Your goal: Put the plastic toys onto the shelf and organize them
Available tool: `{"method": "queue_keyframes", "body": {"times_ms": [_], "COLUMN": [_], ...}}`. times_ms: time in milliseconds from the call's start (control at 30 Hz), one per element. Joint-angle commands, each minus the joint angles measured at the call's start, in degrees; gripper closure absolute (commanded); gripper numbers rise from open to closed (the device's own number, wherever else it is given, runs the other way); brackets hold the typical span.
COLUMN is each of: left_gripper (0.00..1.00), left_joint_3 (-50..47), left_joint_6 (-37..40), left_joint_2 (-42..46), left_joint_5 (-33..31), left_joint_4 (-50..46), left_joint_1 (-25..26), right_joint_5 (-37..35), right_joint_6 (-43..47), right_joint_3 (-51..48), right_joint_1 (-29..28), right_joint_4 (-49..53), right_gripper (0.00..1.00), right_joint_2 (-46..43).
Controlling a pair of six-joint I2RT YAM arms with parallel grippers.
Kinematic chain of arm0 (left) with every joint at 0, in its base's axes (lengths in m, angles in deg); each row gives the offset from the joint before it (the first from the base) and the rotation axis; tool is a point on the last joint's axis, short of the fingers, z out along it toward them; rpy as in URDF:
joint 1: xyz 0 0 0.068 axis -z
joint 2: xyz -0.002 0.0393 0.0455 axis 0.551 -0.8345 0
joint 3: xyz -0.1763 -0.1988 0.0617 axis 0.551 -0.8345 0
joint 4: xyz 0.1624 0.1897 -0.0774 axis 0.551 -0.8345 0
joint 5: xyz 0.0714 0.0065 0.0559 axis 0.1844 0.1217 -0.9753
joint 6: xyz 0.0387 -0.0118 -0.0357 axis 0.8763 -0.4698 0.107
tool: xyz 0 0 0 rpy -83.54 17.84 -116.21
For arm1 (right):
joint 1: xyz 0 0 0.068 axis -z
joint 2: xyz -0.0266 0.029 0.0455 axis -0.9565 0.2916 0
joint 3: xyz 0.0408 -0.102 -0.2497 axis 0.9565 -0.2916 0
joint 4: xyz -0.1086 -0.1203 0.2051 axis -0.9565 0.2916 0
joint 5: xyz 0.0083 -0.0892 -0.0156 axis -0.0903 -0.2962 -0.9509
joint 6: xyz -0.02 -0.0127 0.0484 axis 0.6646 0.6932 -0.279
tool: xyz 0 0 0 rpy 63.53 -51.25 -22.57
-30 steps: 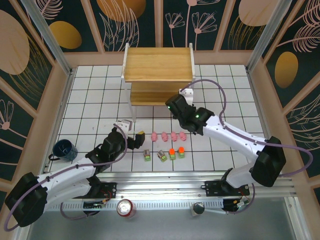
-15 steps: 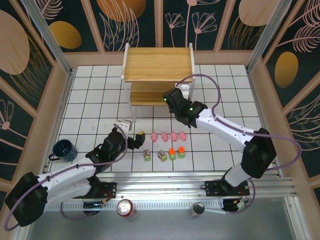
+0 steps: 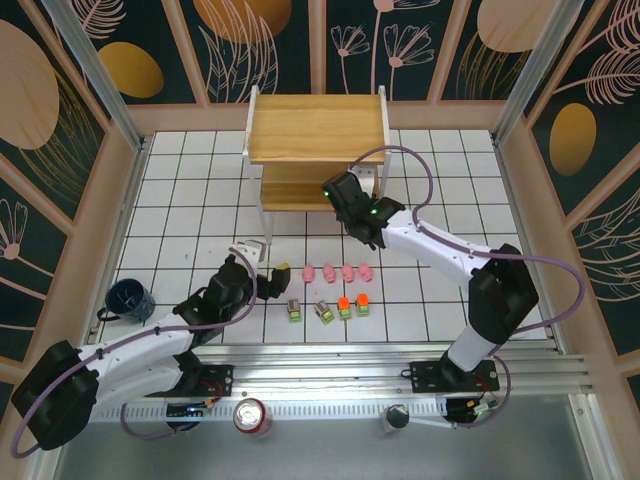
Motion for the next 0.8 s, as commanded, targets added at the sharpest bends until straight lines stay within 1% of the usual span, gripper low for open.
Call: {"method": "queue_keyframes", "body": {"times_ms": [0, 267, 500, 667, 767], "left_gripper": [0.06, 0.07, 0.07, 0.07, 0.07], "left_joint_3": [0.31, 0.31, 0.40, 0.31, 0.31], "left_joint_6": [0.74, 0.78, 0.75, 0.80, 0.73], "left_joint_2": [-0.39, -0.56, -0.82, -0.65, -0.57], "left_joint_5": [0.35, 0.49, 0.70, 0.81, 0.88], "left_joint_4": [1.74, 1.73, 1.81, 1.81, 1.78], "left_joint_1": [0.33, 0.32, 0.33, 0.33, 0.33], "right_joint_5": [-1.81, -3.00, -3.25, -3.85, -4.30], "right_joint_6": [-1.37, -3.04, -3.92, -3.92, -3.92], "right_joint_3": [1.80, 1.27, 0.97, 1.57, 2.28], "right_joint_1": [0.96, 2.08, 2.35, 2.70, 2.81], "right_joint_4": [-1.37, -1.31, -1.79, -1.67, -1.27], "right_gripper": [0.81, 0.80, 0.73, 0.72, 0.66], "right_joint_2": [0.51, 0.60, 1.16, 2.05, 2.59]}}
